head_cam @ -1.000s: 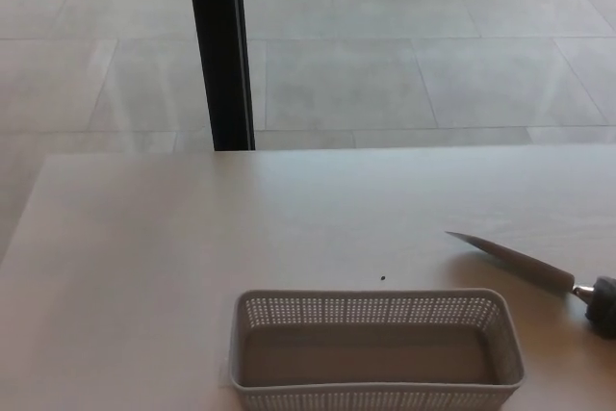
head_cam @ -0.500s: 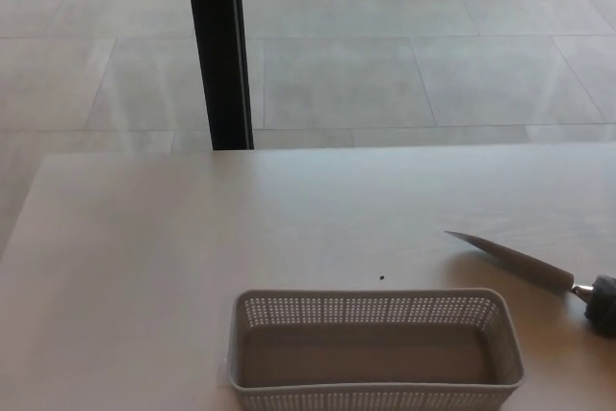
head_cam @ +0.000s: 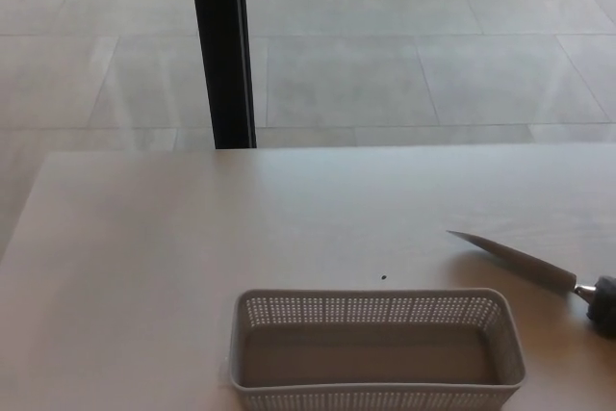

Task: A garden tool is kept on the righthand side and a container is kept on the lefthand side on a desk infront of the robot. the robot uses its right hand to pick up the garden tool and makes a scooping motion inside the container

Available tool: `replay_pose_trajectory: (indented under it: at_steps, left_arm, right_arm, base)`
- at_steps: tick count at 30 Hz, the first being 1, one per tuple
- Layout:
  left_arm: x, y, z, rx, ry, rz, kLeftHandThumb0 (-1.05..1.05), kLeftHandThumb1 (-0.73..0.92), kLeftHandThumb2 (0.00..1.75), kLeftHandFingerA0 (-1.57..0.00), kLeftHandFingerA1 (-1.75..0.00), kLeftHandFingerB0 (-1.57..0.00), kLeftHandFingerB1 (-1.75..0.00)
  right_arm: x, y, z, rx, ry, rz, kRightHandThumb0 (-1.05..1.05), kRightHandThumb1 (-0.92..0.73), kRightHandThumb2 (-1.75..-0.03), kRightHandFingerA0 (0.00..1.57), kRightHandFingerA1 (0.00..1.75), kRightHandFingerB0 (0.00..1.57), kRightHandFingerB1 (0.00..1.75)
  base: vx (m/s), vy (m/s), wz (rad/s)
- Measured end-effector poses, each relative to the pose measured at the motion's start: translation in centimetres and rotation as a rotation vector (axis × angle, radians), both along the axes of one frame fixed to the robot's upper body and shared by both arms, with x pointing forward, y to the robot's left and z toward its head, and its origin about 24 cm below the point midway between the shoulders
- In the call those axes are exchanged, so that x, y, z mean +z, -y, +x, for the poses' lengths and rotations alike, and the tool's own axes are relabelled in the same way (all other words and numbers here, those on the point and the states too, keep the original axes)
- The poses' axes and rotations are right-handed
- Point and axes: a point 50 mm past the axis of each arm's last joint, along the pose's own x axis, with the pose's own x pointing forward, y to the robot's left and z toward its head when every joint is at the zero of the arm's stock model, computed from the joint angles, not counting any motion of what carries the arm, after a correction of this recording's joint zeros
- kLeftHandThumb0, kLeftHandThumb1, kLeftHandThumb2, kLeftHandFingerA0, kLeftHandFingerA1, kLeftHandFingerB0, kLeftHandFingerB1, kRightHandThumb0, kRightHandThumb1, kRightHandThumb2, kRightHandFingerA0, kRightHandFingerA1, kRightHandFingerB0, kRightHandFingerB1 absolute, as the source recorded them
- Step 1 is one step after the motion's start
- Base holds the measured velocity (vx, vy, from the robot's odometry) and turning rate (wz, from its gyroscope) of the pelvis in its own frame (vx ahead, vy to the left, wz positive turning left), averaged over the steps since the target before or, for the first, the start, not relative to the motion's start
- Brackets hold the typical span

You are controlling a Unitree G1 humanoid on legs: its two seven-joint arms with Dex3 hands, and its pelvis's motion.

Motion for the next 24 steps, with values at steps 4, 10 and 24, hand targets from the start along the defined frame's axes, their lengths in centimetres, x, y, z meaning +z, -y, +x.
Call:
replay_pose_trajectory:
  at_steps: [4,10,24]
  left_arm:
    - [0.0,0.0,-0.1,0.007,0.006,-0.001,-0.61,0.58,0.57,-0.74,-0.96,-0.69,-0.57]
    - [0.0,0.0,-0.1,0.008,0.013,-0.001,-0.63,0.57,0.58,-0.72,-0.76,-0.67,-0.5]
    - [-0.4,0.5,-1.1,0.013,0.018,-0.034,-0.62,0.6,0.58,-0.64,-0.7,-0.62,-0.48]
  right_arm:
    - [-1.6,-0.2,0.3,0.02,-0.086,-0.062,-0.91,-0.63,-1.06,0.06,0.2,0.09,0.13]
    - [-3.7,-0.7,0.9,0.052,-0.186,-0.14,-0.9,-0.62,-1.04,0.07,0.27,0.04,0.16]
    - [-6.4,-3.0,3.6,0.069,-0.265,-0.235,-0.87,-0.6,-1.0,0.0,0.43,0.03,0.29]
  base:
    - [0.0,0.0,0.0]
    - [0.0,0.0,0.0]
    - [0.0,0.0,0.0]
